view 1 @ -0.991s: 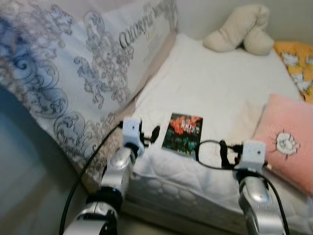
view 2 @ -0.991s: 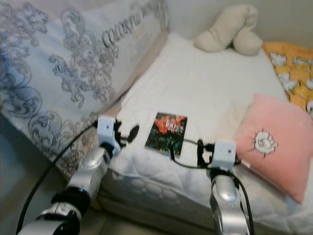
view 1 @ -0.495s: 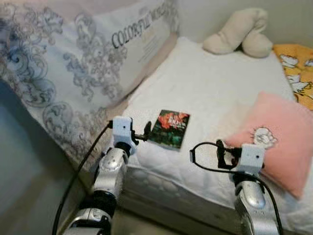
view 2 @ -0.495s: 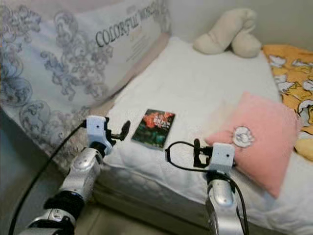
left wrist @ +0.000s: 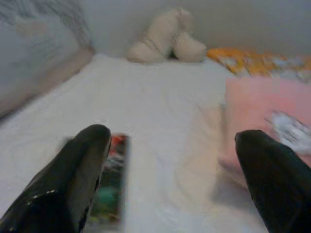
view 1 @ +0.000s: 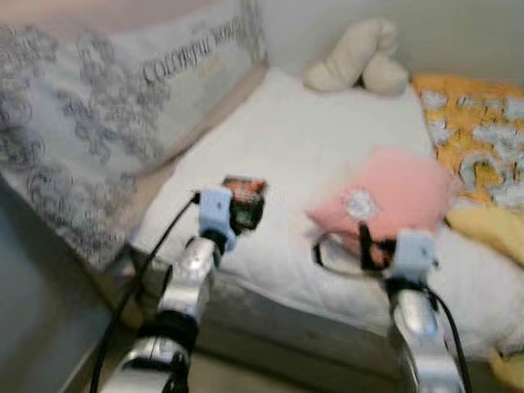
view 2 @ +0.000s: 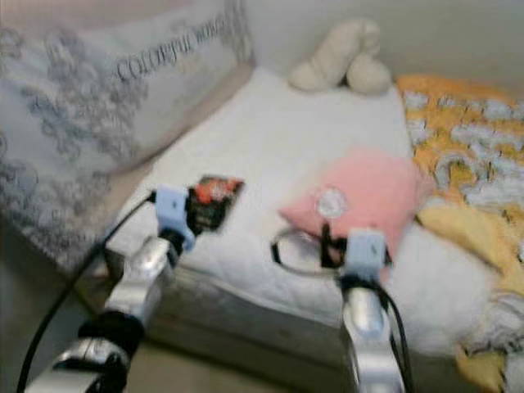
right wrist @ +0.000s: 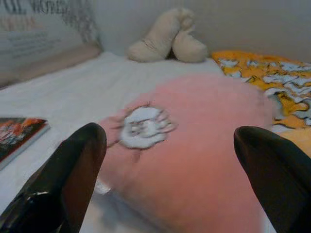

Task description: Clean up the room

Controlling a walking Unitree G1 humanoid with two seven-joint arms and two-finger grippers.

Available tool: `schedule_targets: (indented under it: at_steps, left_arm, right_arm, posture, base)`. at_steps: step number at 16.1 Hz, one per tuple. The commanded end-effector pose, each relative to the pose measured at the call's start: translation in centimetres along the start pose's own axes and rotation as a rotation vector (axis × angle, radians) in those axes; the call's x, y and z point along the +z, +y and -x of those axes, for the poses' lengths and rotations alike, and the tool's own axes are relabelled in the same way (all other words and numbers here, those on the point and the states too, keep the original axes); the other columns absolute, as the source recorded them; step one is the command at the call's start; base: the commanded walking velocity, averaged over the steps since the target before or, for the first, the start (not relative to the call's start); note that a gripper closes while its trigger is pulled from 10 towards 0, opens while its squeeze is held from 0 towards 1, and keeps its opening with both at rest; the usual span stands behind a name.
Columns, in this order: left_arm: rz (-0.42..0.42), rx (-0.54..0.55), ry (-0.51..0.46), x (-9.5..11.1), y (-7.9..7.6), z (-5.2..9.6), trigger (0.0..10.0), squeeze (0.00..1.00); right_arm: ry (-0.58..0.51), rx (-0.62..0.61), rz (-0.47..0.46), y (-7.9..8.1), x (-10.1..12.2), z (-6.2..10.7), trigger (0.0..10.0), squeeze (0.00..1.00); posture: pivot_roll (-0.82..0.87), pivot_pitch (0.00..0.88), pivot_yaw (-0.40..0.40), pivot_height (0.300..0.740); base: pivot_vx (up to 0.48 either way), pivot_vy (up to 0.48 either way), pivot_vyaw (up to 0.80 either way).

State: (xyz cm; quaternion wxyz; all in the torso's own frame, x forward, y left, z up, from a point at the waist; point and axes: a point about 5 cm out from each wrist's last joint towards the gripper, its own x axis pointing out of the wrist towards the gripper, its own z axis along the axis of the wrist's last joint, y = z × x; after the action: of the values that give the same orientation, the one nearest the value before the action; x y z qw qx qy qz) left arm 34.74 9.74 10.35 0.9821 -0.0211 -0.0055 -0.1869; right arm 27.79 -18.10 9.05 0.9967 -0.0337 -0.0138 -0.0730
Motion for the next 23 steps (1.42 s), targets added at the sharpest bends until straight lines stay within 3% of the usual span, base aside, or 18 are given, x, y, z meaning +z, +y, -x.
schedule_targets:
  at_steps: [1,5,9,17,23]
  left_arm:
    - [0.007,-0.038,-0.001,0.4,-0.7,-0.5,10.0,0.0]
    - [0.026,0.012,0.041,-0.6,-0.4,0.0,10.0,0.0]
    - [0.034,0.014,0.034,-0.4,-0.3,-0.2,10.0,0.0]
    - [0.031,0.087,0.034,0.2,1.3,-0.5,10.0,0.0]
    - [-0.031,0.107,-0.023,2.6,2.8,-1.4,10.0,0.0]
  right_arm:
    - [0.007,-0.01,0.007,-0.2,-0.1,0.0,10.0,0.0]
    - [0.023,0.0,-0.008,0.0,-0.4,0.1,10.0,0.0]
    - [0.032,0.007,0.003,0.2,-0.5,-0.1,10.0,0.0]
    - [0.031,0.025,0.04,0.7,-0.5,-0.3,10.0,0.0]
    - [0.015,0.038,0.041,0.8,-0.2,-0.6,10.0,0.0]
  posture:
    - [0.01,0.0,0.046,0.74]
    - [0.01,0.0,0.045,0.74]
    - [0.01,0.0,0.04,0.74]
    - [0.02,0.0,0.034,0.74]
    - [0.02,0.0,0.033,0.74]
  base:
    - [0.0,0.0,-0.74]
    - [0.093,0.0,-0.37]
    - [0.48,0.0,-0.58]
    - [0.478,0.0,0.0]
    - [0.049,0.46,-0.64]
